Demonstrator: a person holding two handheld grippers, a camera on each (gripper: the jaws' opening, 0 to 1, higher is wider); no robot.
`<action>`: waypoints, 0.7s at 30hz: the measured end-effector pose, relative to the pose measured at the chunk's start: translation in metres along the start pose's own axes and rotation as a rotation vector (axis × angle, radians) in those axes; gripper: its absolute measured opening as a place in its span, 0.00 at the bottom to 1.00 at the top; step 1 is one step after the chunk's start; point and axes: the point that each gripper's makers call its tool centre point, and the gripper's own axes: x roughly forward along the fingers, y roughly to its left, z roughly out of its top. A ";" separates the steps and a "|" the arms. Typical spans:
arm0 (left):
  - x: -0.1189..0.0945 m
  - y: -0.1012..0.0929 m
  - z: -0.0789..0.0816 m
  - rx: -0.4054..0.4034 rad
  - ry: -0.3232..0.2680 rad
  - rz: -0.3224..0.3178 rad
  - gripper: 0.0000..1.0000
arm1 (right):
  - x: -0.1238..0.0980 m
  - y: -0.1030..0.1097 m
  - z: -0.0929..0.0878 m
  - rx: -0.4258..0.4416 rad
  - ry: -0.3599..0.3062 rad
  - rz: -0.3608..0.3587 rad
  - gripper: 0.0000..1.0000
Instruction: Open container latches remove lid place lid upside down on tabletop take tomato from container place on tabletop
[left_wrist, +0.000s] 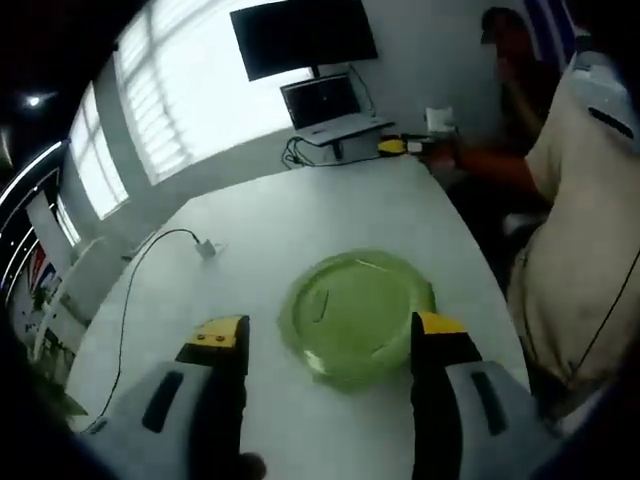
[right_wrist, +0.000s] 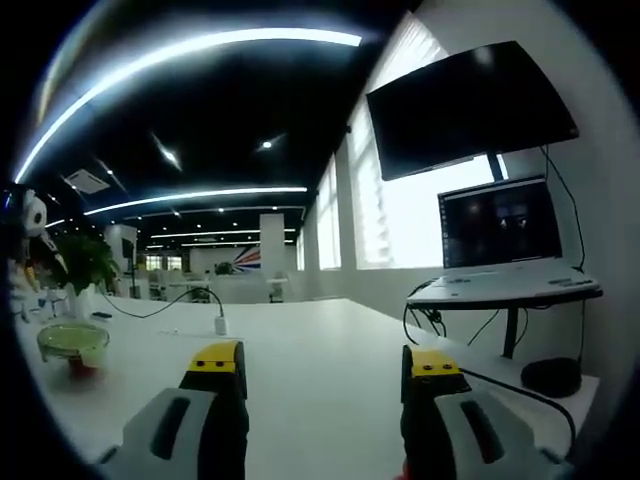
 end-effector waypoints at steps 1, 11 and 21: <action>0.003 0.000 0.000 0.000 0.009 -0.008 0.59 | 0.000 0.000 0.000 0.002 0.001 0.001 0.56; 0.041 -0.015 -0.008 0.013 0.122 -0.113 0.63 | -0.001 -0.005 -0.003 0.008 0.010 -0.004 0.55; 0.063 -0.023 -0.012 0.034 0.186 -0.177 0.63 | -0.005 -0.015 0.001 0.001 0.002 -0.018 0.55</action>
